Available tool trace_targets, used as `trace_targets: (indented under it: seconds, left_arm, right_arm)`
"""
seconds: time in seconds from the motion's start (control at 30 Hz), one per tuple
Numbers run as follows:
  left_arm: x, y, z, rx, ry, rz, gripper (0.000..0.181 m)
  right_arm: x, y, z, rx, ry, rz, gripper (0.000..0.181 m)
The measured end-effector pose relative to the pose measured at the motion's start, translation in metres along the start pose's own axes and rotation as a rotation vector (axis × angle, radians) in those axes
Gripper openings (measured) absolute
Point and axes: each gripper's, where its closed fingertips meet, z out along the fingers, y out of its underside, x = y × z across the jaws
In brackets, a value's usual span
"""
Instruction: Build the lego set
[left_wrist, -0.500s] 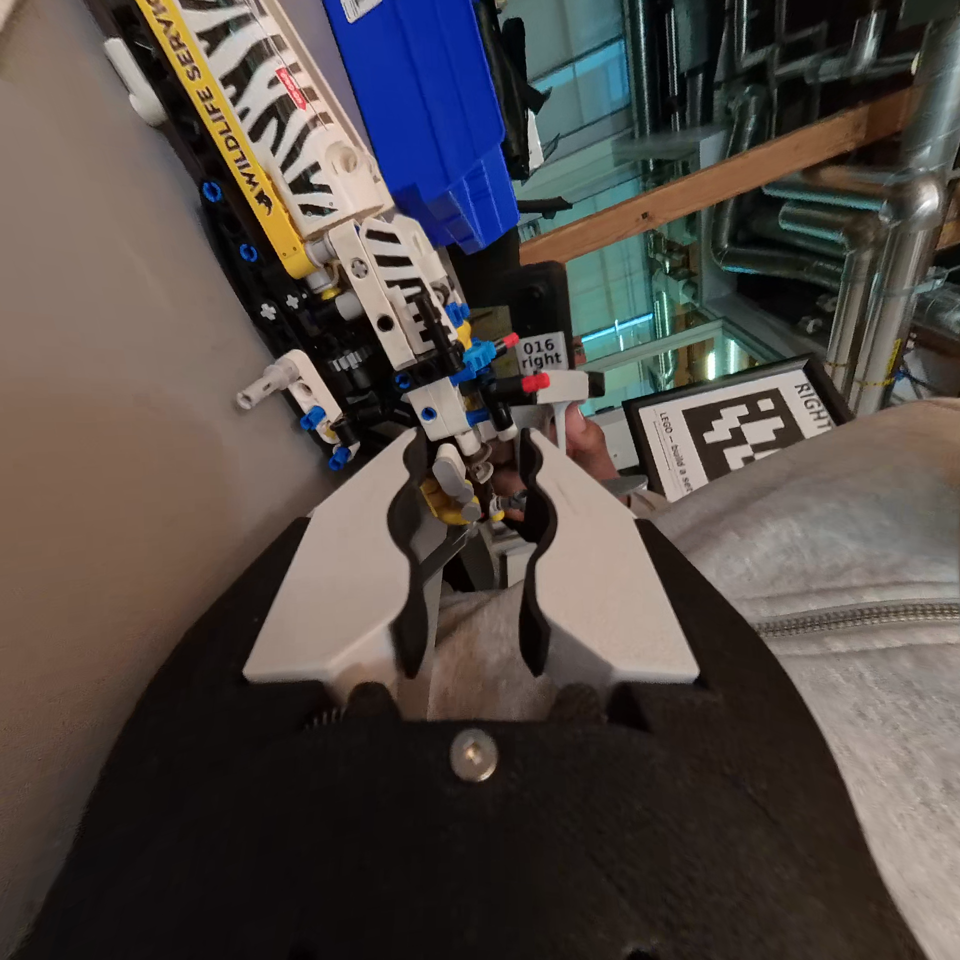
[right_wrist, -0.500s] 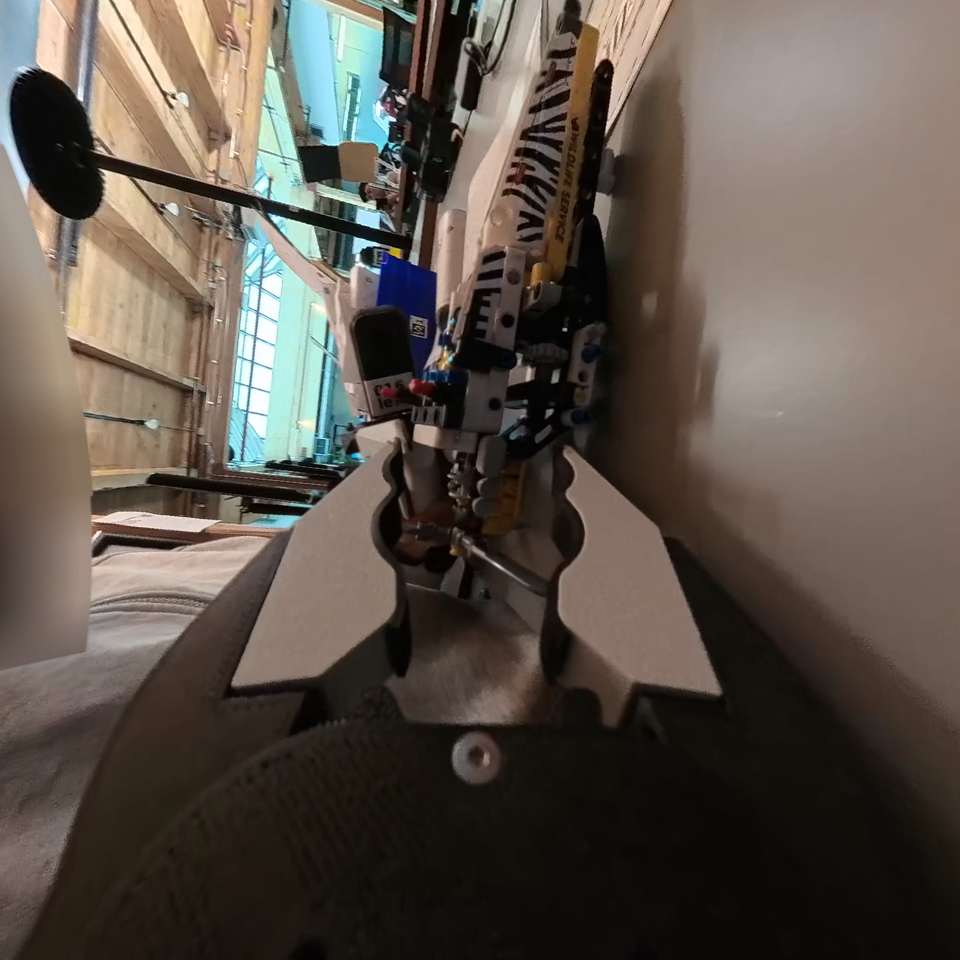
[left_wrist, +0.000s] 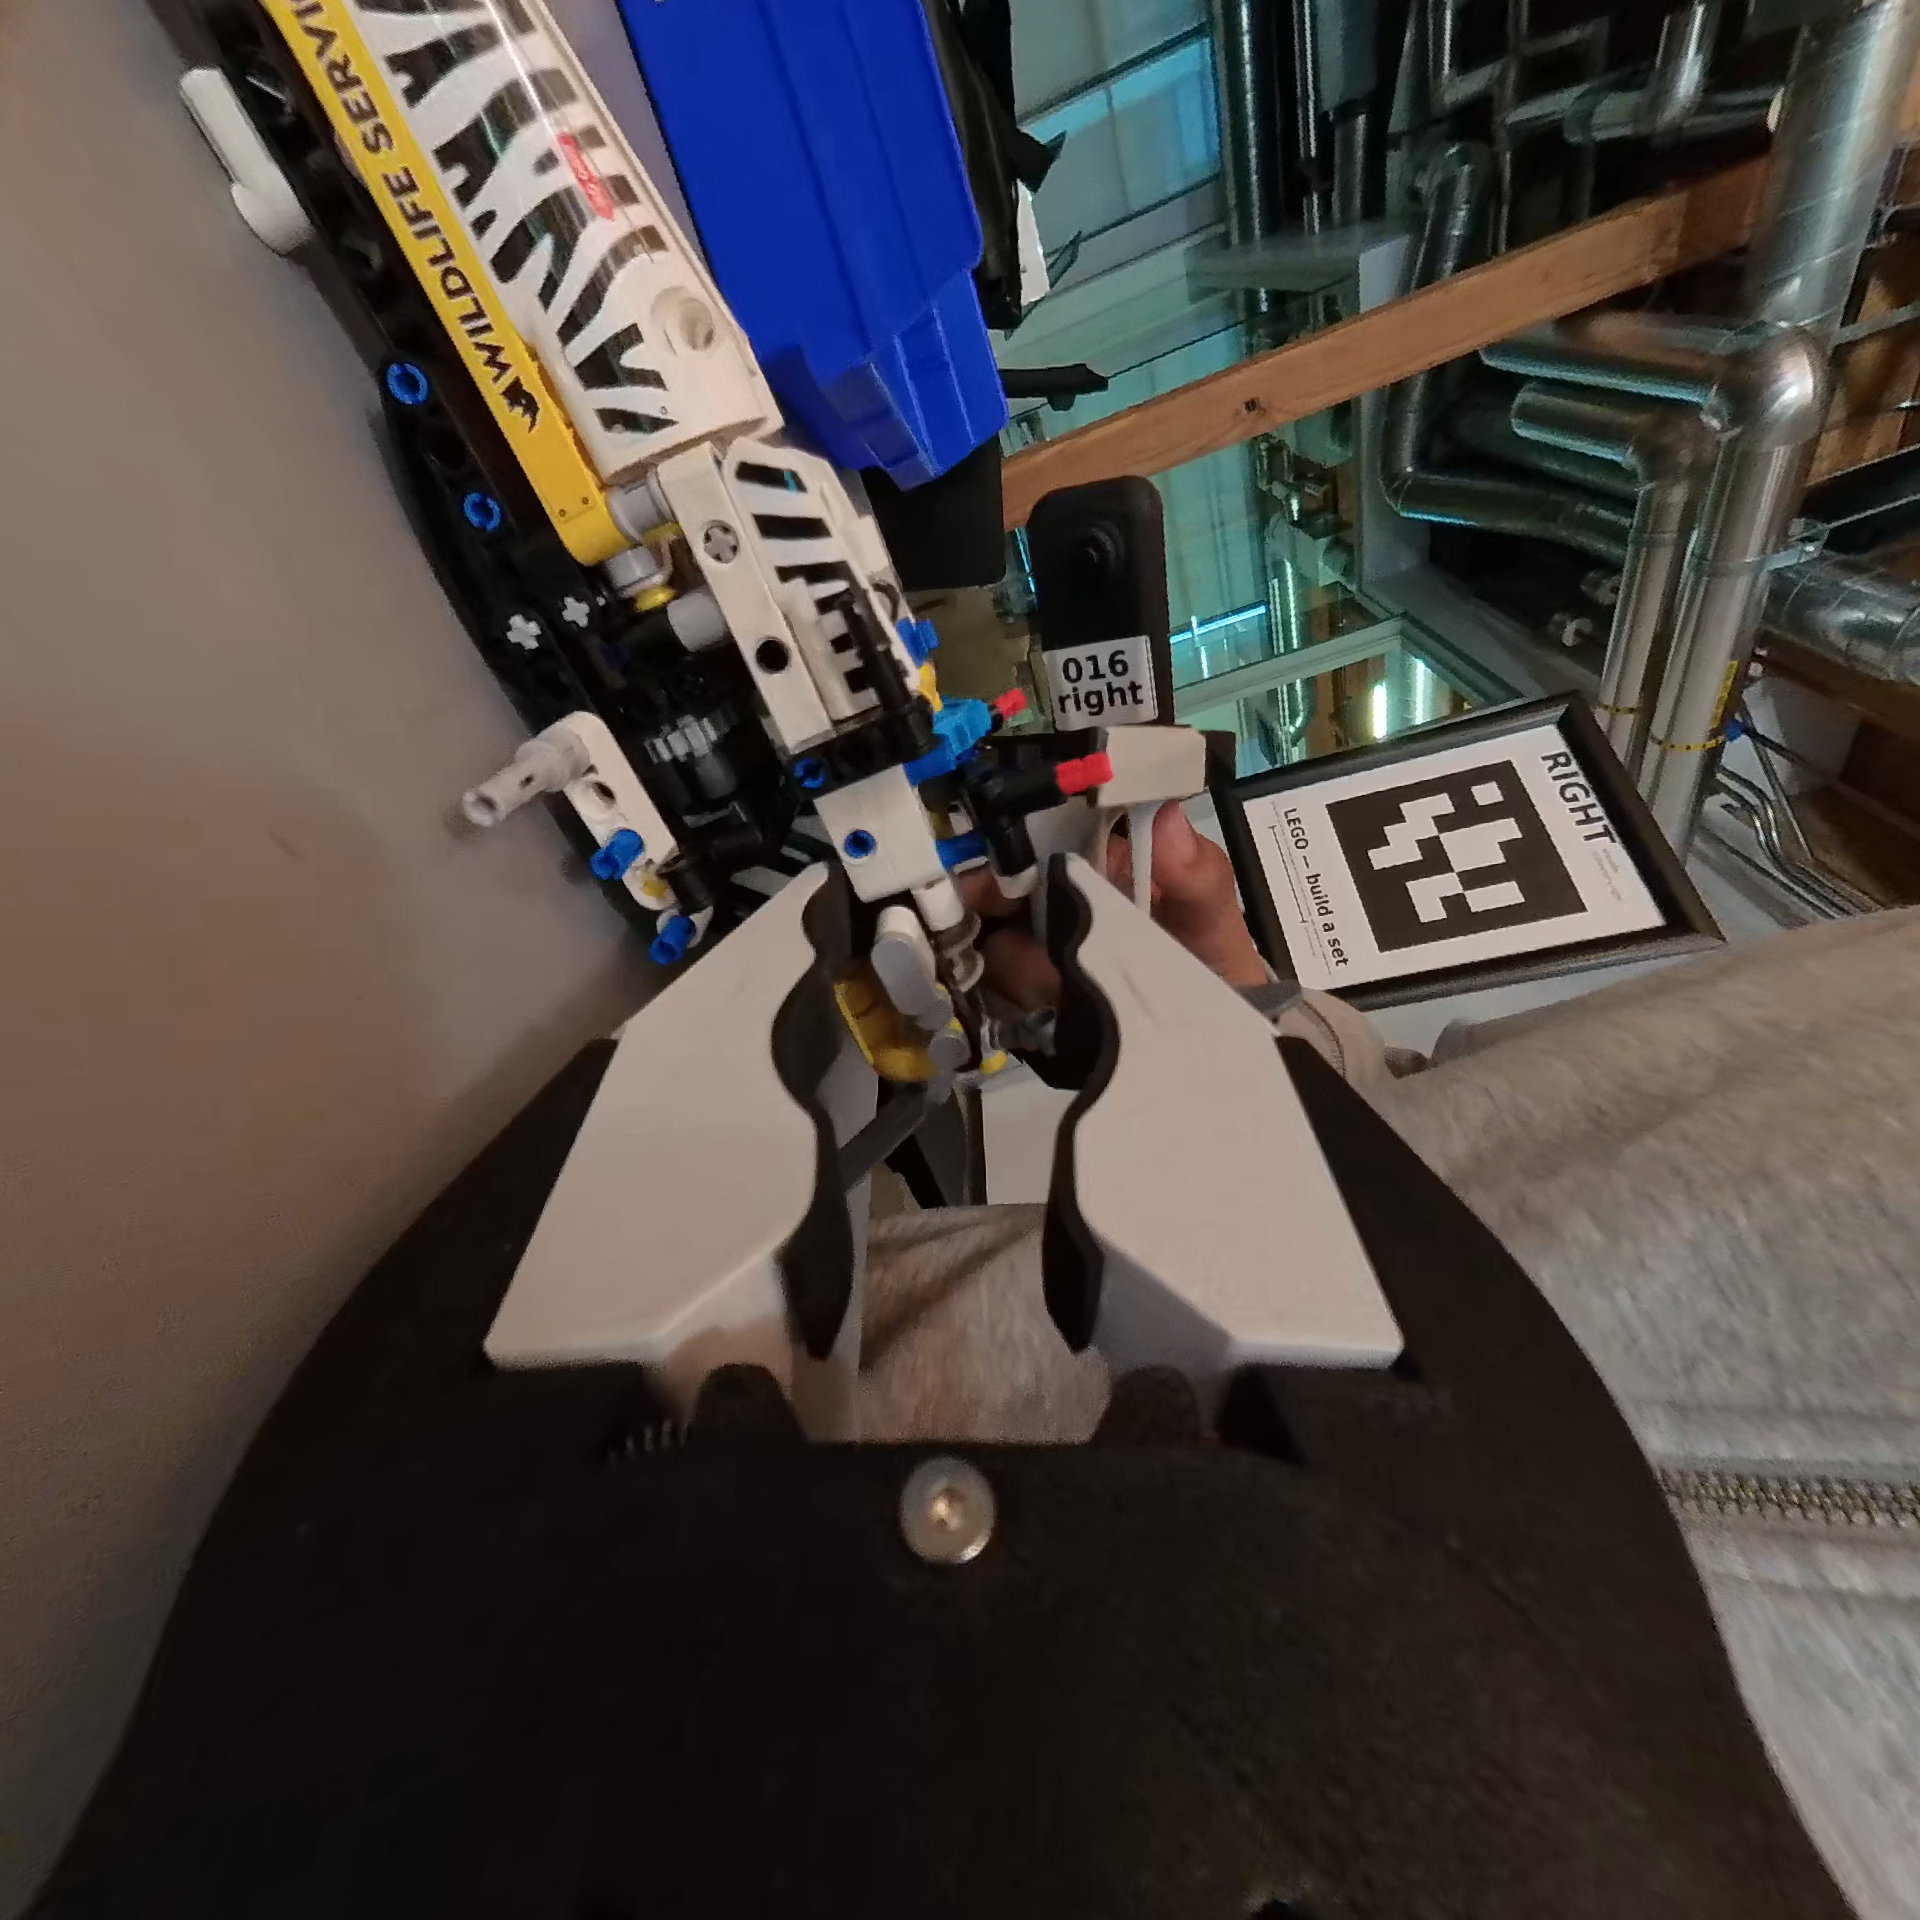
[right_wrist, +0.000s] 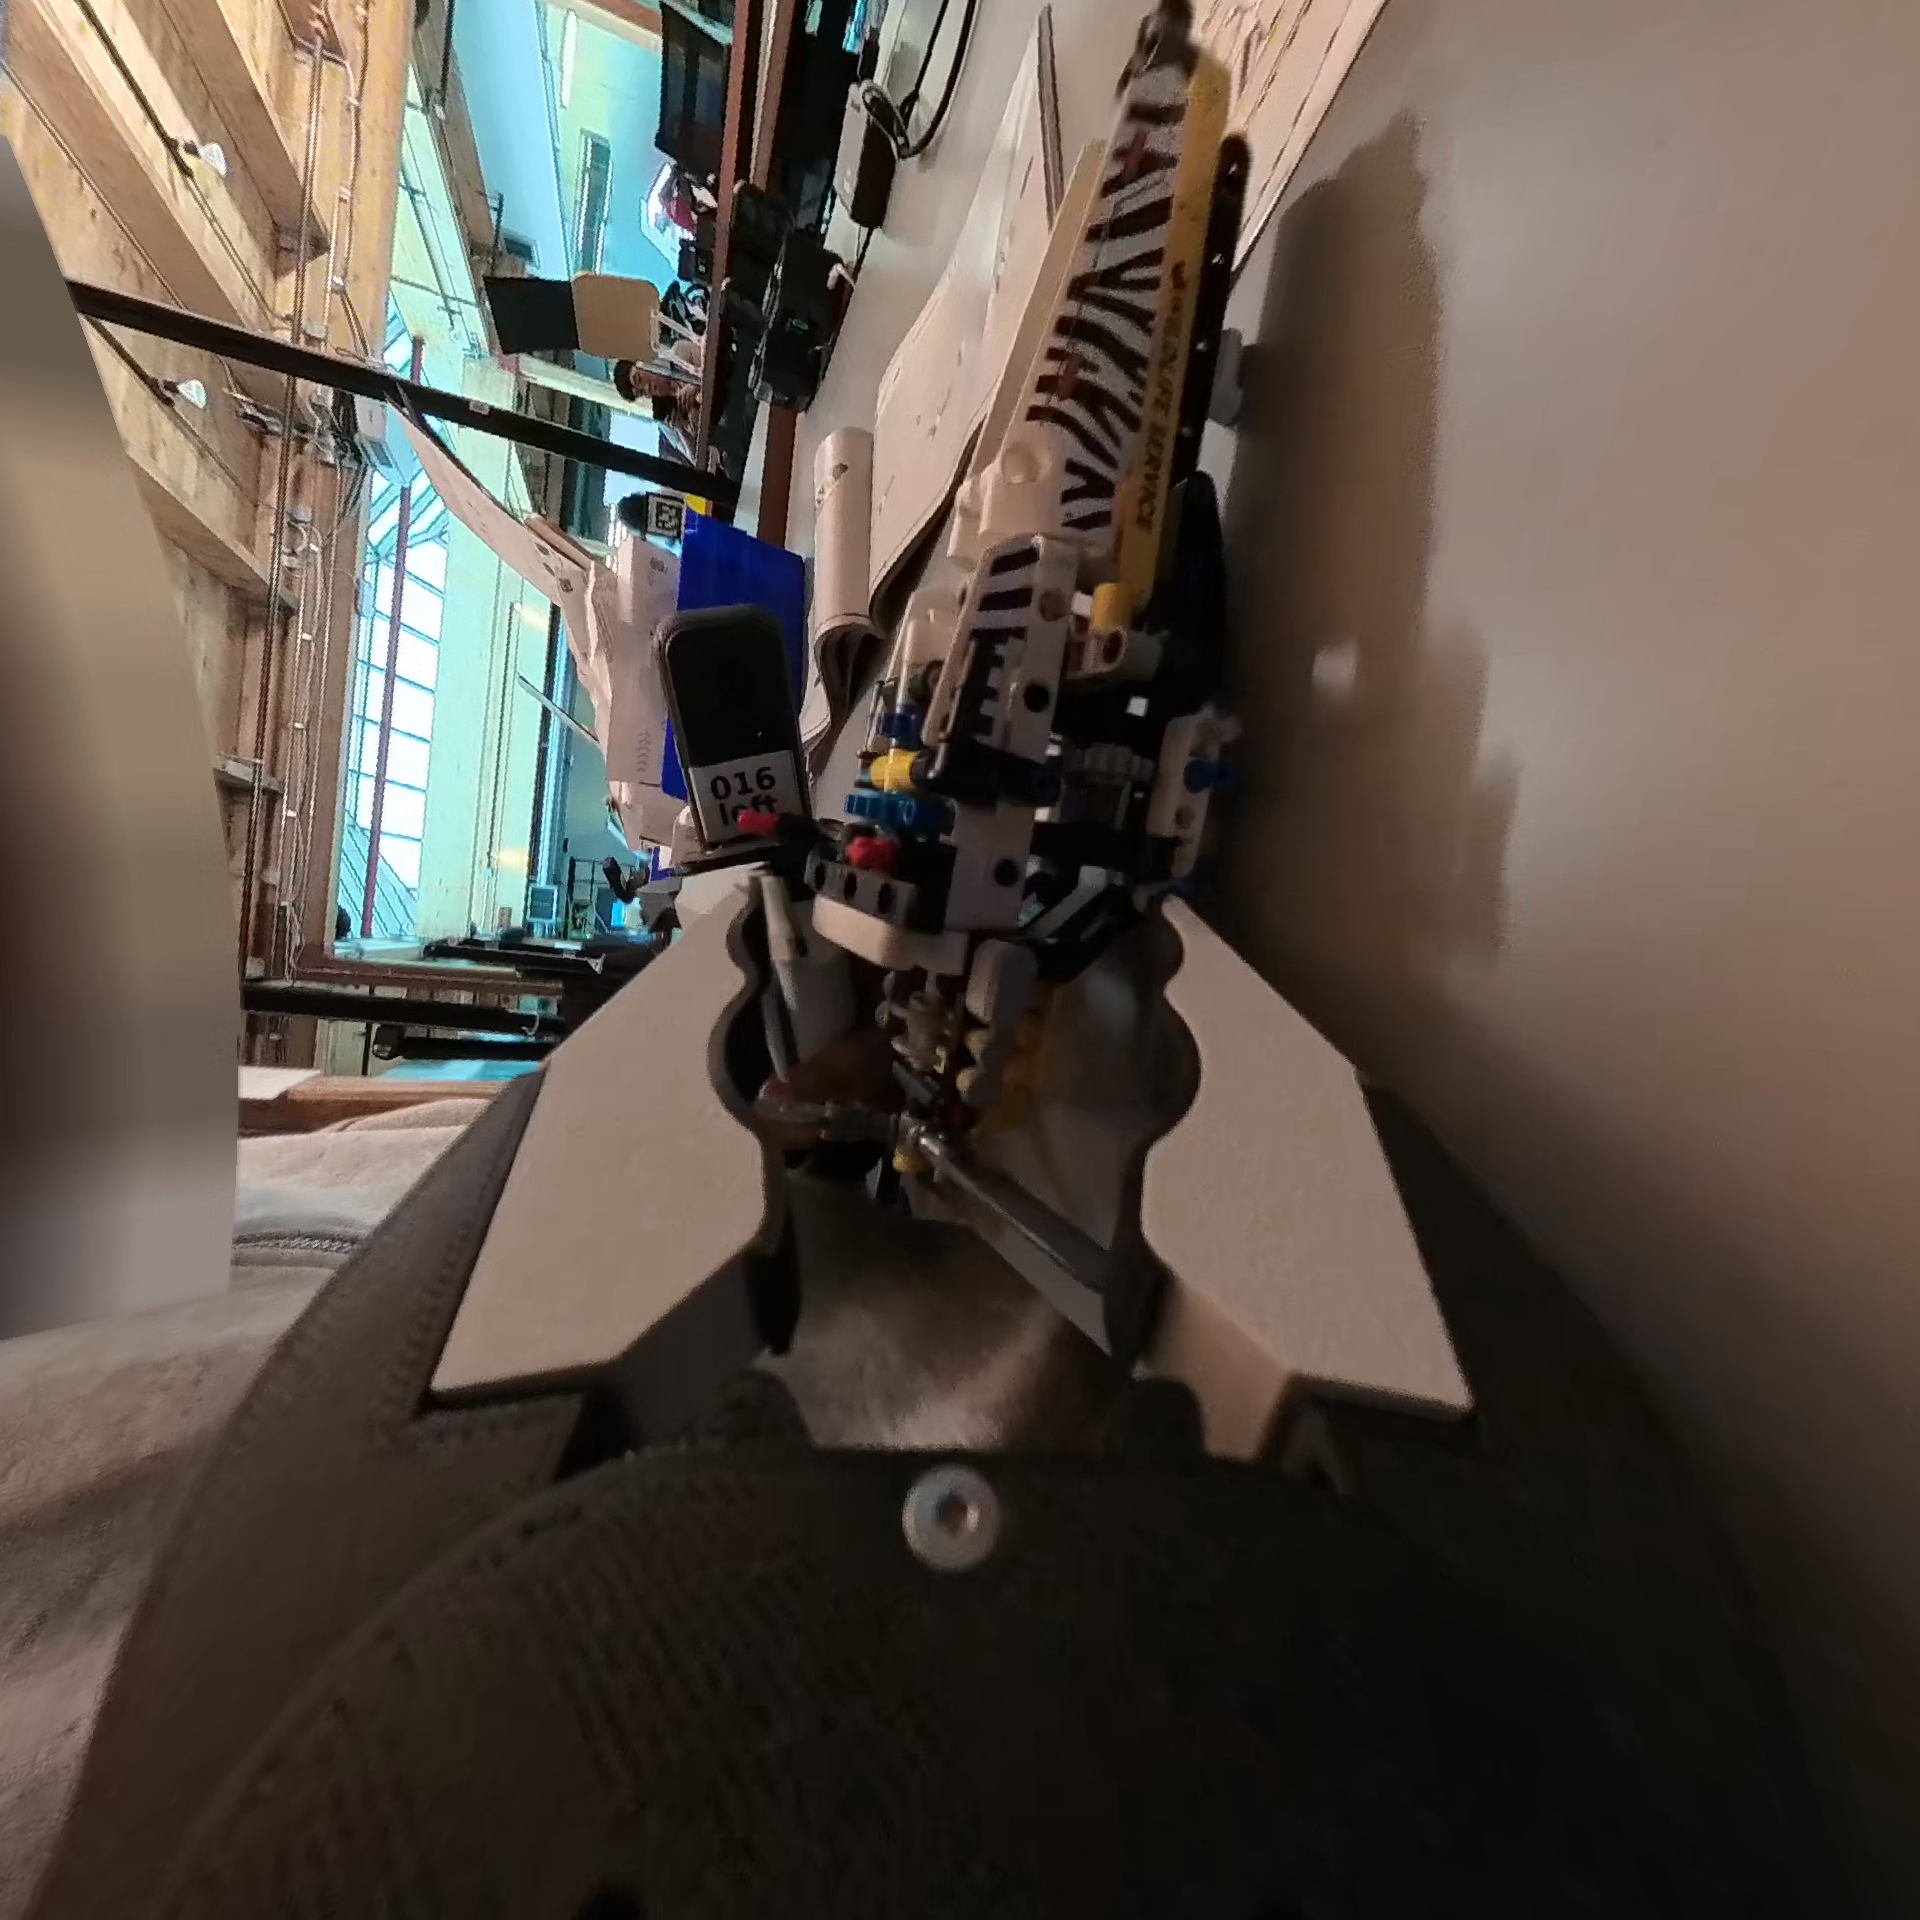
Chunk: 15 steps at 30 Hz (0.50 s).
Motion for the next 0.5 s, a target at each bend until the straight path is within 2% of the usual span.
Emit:
trace_targets:
  seconds: [0.5]
  left_arm:
    - [-0.002,-0.005,0.000,0.006,-0.014,0.032,0.035]
  right_arm:
    - [0.005,0.008,0.014,-0.055,-0.016,0.084,0.070]
